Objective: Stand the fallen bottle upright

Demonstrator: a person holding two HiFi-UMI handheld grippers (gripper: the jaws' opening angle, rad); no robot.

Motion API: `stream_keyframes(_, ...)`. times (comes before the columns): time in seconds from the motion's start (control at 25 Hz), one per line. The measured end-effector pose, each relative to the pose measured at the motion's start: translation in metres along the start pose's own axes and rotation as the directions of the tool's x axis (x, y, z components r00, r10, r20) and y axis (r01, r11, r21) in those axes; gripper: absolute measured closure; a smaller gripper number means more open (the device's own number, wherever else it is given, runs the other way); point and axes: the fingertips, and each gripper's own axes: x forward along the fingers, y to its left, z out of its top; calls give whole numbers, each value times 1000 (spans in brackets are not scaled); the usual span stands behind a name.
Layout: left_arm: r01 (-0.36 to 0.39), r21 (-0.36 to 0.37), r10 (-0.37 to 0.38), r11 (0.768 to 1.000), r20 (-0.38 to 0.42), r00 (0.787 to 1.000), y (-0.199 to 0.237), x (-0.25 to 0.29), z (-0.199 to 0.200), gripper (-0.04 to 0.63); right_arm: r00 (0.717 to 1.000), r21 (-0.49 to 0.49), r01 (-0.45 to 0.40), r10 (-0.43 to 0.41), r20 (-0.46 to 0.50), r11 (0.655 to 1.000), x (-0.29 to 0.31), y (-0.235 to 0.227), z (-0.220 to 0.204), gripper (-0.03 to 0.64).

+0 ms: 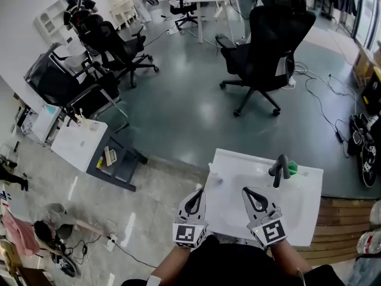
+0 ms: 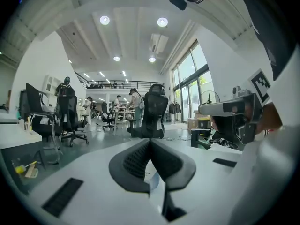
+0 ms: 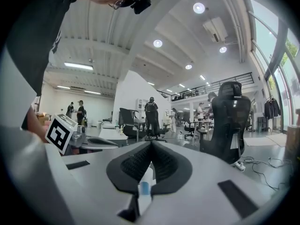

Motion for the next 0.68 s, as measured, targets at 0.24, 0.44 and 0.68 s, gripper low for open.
stream_keyframes(0.24,-10,15,10,1000,-3,1000,4,-4,2,578,1000,4,-23,23,14,1000,4,6,-1,606)
stream_keyframes(0.44,-7,22,7,1000,-8,1000,5,-6,2,578,999,4,-42,42,31,999,6,12,-1,606)
stream_keyframes(0.68,-14,31,14,999,-22,1000,8,-10,-1,578,998,1,-47,47,35,999,9,16,1,606)
